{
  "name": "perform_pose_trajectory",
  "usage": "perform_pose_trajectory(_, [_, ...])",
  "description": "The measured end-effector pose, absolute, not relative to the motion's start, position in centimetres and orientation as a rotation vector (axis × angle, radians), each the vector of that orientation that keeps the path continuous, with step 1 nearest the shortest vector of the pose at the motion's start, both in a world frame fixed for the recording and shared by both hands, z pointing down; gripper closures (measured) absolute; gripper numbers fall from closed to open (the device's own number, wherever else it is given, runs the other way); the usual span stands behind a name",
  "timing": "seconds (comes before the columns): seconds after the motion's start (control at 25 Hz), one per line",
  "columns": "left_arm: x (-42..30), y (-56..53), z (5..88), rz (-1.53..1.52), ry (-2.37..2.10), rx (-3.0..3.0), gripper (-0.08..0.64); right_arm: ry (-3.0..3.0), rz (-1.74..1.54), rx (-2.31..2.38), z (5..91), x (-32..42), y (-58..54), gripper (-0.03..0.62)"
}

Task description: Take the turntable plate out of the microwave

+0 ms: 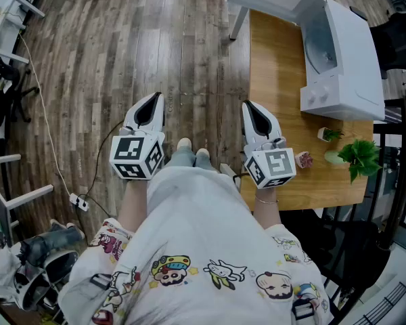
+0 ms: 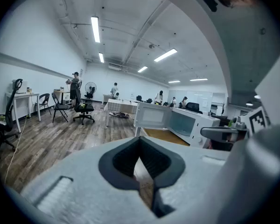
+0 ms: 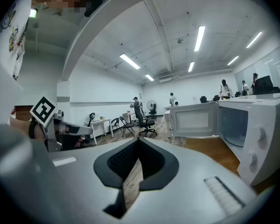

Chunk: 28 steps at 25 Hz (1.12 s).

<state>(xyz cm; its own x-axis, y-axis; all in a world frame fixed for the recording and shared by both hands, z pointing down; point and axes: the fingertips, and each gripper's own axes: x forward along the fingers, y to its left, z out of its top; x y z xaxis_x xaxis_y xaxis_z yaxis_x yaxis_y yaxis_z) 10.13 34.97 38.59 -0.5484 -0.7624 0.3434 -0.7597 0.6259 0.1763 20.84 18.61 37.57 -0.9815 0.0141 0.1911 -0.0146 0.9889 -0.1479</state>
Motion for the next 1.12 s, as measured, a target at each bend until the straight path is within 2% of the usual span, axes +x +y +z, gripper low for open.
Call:
perform_pose_trajectory(0.56, [10.1, 35.3, 38.5, -0.031, -2.479, 1.198, 0.54, -2.954, 0.262, -0.025, 37.5, 20.2, 18.7, 0.565])
perform_pose_trajectory(1.12, [-1.9, 31.4, 38.9, -0.07, -2.451, 1.234, 0.488, -2.95, 0.258, 0.005, 37.0, 8.9, 15.2, 0.497])
